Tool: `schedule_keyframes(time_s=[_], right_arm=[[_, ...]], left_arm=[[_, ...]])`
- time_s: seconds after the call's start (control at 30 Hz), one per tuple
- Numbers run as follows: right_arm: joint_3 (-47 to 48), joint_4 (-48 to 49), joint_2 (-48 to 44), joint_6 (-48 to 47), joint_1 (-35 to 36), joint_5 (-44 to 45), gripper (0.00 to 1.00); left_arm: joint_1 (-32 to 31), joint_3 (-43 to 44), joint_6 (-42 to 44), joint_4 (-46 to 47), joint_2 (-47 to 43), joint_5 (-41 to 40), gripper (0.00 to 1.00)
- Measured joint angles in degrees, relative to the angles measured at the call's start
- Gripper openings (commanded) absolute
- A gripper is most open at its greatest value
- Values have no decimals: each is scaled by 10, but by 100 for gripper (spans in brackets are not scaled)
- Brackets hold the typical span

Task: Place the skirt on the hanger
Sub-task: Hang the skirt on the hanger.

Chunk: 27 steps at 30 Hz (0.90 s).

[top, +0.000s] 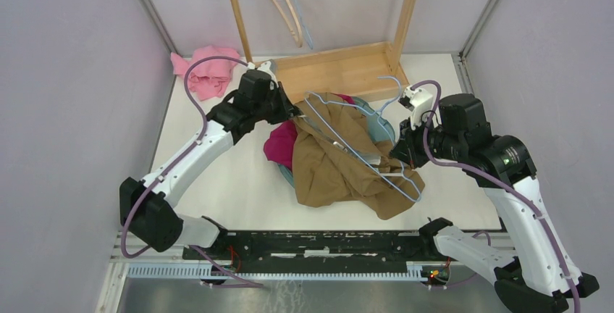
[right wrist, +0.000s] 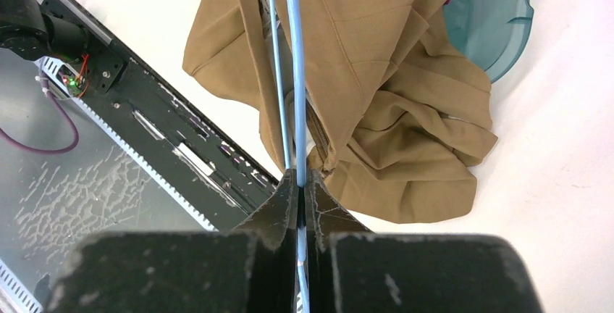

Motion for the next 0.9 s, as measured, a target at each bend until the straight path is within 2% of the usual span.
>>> schedule_keyframes(time_s=[0.4, 0.9], right_arm=[[0, -4, 0, -2, 0, -23, 1], [24, -32, 14, -11, 0, -35, 1]], left_arm=[[55, 0, -23, 36, 8, 133, 10], [76, -10, -42, 74, 44, 187, 7]])
